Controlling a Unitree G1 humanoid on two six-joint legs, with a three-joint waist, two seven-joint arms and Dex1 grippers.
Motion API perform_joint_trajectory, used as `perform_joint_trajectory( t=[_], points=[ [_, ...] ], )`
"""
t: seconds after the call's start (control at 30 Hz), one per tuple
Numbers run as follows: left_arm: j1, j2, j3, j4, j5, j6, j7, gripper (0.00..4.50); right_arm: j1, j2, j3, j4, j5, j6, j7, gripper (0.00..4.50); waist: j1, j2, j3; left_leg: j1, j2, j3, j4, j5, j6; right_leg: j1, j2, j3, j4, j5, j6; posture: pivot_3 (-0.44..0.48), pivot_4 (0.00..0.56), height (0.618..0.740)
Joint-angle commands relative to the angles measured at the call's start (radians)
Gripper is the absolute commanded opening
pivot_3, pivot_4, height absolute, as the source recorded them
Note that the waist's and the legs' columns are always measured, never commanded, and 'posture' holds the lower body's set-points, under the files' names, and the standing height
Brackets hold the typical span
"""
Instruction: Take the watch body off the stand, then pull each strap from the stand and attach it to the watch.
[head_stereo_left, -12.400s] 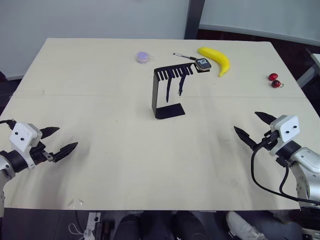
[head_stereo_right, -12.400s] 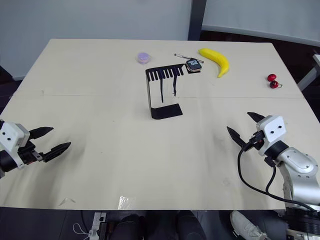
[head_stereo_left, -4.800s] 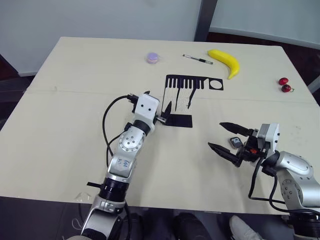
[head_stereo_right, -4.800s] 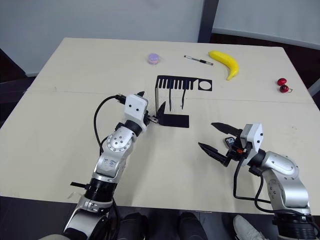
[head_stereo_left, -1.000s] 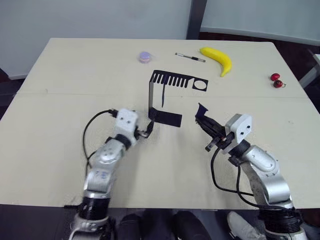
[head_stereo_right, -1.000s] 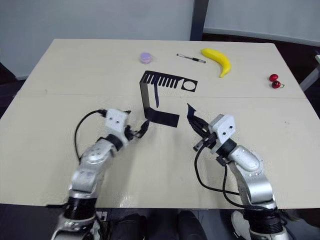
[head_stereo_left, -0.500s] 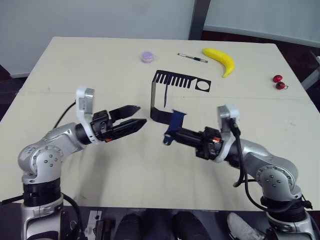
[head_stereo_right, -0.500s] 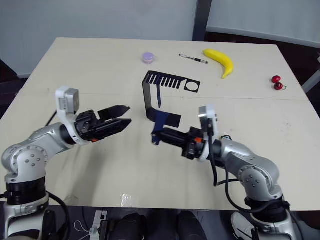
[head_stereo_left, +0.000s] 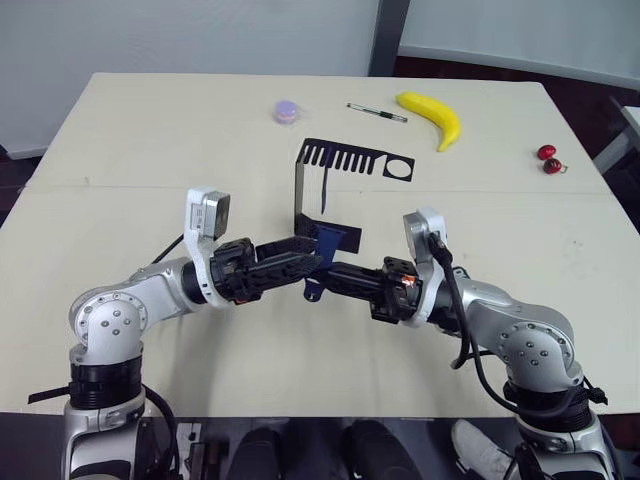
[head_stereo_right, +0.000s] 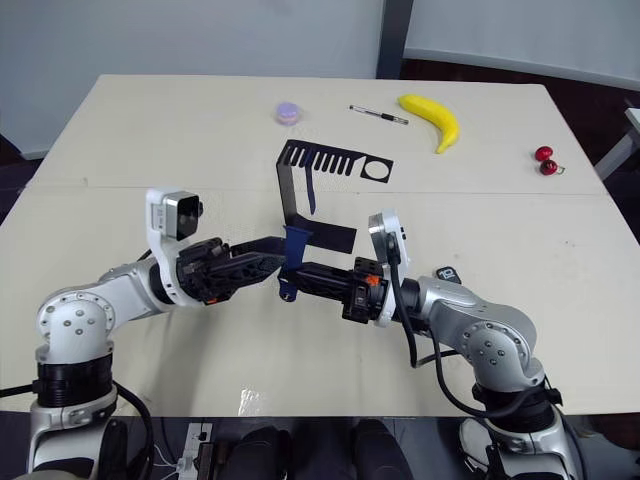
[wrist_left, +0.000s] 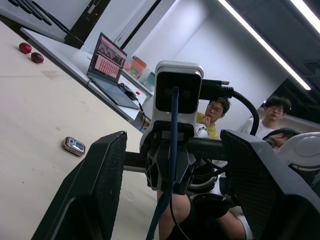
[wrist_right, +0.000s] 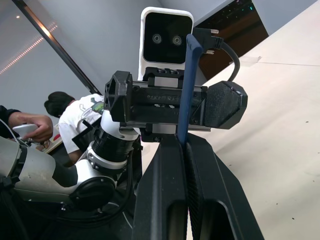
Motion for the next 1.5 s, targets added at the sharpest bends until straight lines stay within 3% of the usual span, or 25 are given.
perform_joint_trajectory(
  t=[0.03, 0.5, 0.63, 0.73, 0.77, 1.07, 1.17, 1.3, 1.4, 1.5],
  points=[
    [-0.019, -0.005, 0.002, -0.022, -0.033, -0.019, 0.010, 3.20, -0.004, 0.003, 0.010, -0.028, -0.006, -0.005, 0.019, 0.00, -0.001, 0.000, 0.000, 0.000, 0.000, 0.000, 0.000, 0.000, 0.000, 0.000, 0.000, 0.000, 0.000, 0.000, 0.000, 0.000, 0.150, 0.740],
    [0.005, -0.004, -0.013, -0.028, -0.027, -0.050, 0.008, 3.20, 0.008, 0.007, 0.004, -0.032, -0.015, -0.016, 0.015, 0.00, -0.001, 0.000, 0.000, 0.000, 0.000, 0.000, 0.000, 0.000, 0.000, 0.000, 0.000, 0.000, -0.001, 0.000, 0.000, 0.000, 0.150, 0.740],
    [0.011, 0.001, -0.014, -0.019, -0.027, -0.050, -0.001, 1.92, 0.014, 0.014, 0.005, -0.037, -0.017, -0.023, 0.011, 0.00, 0.000, 0.000, 0.000, 0.000, 0.000, 0.000, 0.000, 0.000, 0.000, 0.000, 0.000, 0.000, -0.001, 0.000, 0.000, 0.000, 0.150, 0.740],
    [0.012, 0.001, -0.015, -0.021, -0.037, -0.045, -0.003, 0.29, 0.015, 0.017, 0.005, -0.036, -0.021, -0.024, 0.011, 0.00, 0.000, 0.000, 0.000, 0.000, 0.000, 0.000, 0.000, 0.000, 0.000, 0.000, 0.000, 0.000, -0.001, 0.000, 0.000, 0.000, 0.150, 0.740],
    [0.012, 0.001, -0.015, -0.021, -0.040, -0.044, -0.005, 0.02, 0.015, 0.017, 0.005, -0.036, -0.022, -0.024, 0.011, 0.00, 0.000, 0.000, 0.000, 0.000, 0.000, 0.000, 0.000, 0.000, 0.000, 0.000, 0.000, 0.000, -0.001, 0.000, 0.000, 0.000, 0.150, 0.740],
    [0.025, 0.003, -0.017, -0.036, -0.041, -0.059, -0.025, 0.02, 0.015, 0.015, -0.013, -0.028, -0.027, -0.024, -0.002, 0.00, 0.000, 0.000, 0.000, 0.000, 0.000, 0.000, 0.000, 0.000, 0.000, 0.000, 0.000, 0.000, -0.001, 0.000, 0.000, 0.000, 0.150, 0.740],
    [0.023, -0.001, -0.019, -0.049, -0.035, -0.076, -0.017, 0.00, 0.026, -0.012, -0.051, -0.047, 0.001, -0.018, 0.006, 0.96, 0.000, 0.000, 0.000, 0.000, 0.000, 0.000, 0.000, 0.000, 0.000, 0.000, 0.000, 0.000, -0.002, 0.000, 0.000, 0.000, 0.150, 0.740],
    [0.006, -0.010, -0.010, -0.054, 0.002, -0.126, 0.022, 0.00, 0.094, -0.198, -0.087, -0.155, -0.102, -0.045, 0.114, 2.80, 0.011, 0.000, 0.000, -0.001, -0.001, -0.001, 0.000, 0.000, 0.000, 0.002, -0.001, -0.001, -0.003, 0.000, 0.000, 0.000, 0.150, 0.740],
    [0.012, 0.050, -0.023, -0.079, 0.147, -0.234, -0.011, 0.00, 0.219, -0.273, -0.202, -0.152, -0.253, -0.181, 0.102, 4.32, 0.018, 0.000, 0.000, -0.001, -0.001, -0.001, 0.000, 0.000, 0.000, 0.003, -0.001, -0.001, -0.009, 0.001, 0.001, 0.000, 0.150, 0.740],
    [0.038, 0.106, -0.017, -0.077, 0.239, -0.312, -0.051, 0.00, 0.383, -0.330, -0.298, -0.123, -0.430, -0.353, 0.153, 4.42, 0.028, 0.000, 0.000, -0.001, -0.002, 0.000, -0.002, 0.000, 0.000, 0.003, 0.000, 0.001, -0.013, 0.001, 0.001, 0.000, 0.150, 0.740]
  ],
)
